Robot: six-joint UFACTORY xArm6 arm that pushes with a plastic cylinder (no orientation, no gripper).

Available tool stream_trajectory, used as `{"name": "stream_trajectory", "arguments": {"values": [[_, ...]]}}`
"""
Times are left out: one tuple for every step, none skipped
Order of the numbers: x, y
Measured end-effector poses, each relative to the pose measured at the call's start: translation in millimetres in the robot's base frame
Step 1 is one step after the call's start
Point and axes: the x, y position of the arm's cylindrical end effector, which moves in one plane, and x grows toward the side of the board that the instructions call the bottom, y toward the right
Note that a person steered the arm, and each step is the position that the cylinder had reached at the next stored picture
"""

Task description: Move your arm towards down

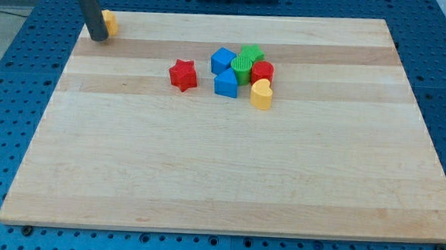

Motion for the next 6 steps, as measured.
{"name": "stream_trajectory", "arguments": {"values": [[12.3, 0.0], [32.2, 0.0], [62.4, 0.1], [100.1, 12.8], [139.4, 42.6], [173.1, 84.7]]}}
